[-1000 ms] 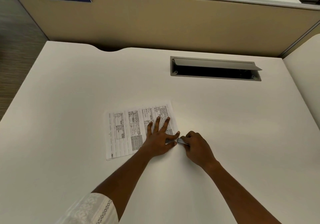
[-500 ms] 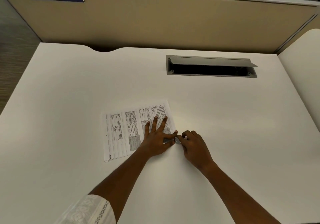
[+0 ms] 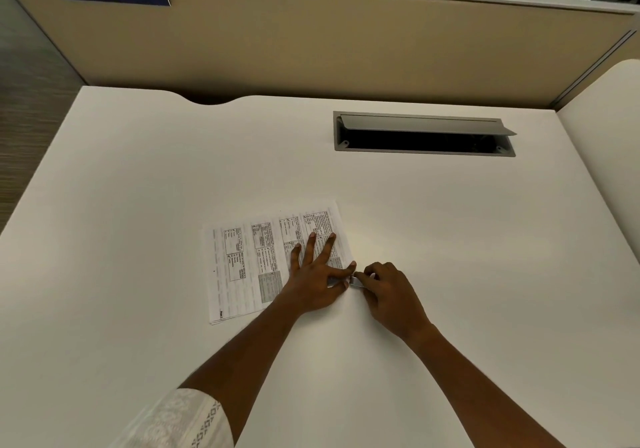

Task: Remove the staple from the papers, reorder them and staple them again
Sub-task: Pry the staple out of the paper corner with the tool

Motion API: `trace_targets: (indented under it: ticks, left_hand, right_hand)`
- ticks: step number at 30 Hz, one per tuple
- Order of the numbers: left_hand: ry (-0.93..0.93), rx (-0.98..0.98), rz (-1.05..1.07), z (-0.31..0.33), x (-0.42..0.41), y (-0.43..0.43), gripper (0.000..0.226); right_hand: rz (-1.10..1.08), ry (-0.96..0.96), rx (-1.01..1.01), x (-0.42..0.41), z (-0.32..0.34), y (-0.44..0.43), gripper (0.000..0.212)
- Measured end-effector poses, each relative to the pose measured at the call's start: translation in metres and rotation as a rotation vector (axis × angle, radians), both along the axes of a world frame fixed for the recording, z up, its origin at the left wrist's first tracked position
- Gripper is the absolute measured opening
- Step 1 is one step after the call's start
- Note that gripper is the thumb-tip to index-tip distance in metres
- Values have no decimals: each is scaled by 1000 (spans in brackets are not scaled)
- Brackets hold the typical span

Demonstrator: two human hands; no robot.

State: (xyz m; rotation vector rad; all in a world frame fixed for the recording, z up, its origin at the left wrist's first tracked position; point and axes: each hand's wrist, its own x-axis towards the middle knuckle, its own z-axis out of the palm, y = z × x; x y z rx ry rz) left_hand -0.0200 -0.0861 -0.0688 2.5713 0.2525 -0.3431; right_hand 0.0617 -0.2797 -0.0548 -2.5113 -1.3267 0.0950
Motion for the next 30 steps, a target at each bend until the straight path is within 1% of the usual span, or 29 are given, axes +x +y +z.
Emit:
trace_targets:
  ticks: [4, 8, 10, 14, 17, 22, 30]
  left_hand:
    - [-2, -2, 3, 2, 0, 0, 39]
    - [6, 1, -1, 2, 0, -1, 40]
    - [3, -2, 2, 2, 0, 0, 39]
    - [-4, -14, 7, -2, 0, 0, 41]
    - [-12, -6, 13, -4, 0, 0, 42]
    - [-14, 9, 5, -4, 0, 0, 42]
    - [-21, 25, 9, -1, -1, -1, 42]
  right_hand:
    - [38, -151, 5, -8, -4, -3, 34]
    - [61, -177, 5, -11, -6, -5, 36]
    - [31, -120, 10, -9, -6, -5, 36]
    - [-107, 125, 44, 0, -1, -5, 29]
    - [-130, 224, 36, 4, 7, -6, 26]
    - [-91, 248, -8, 4, 12, 1, 27]
    - [-149, 235, 14, -1, 12, 6, 24]
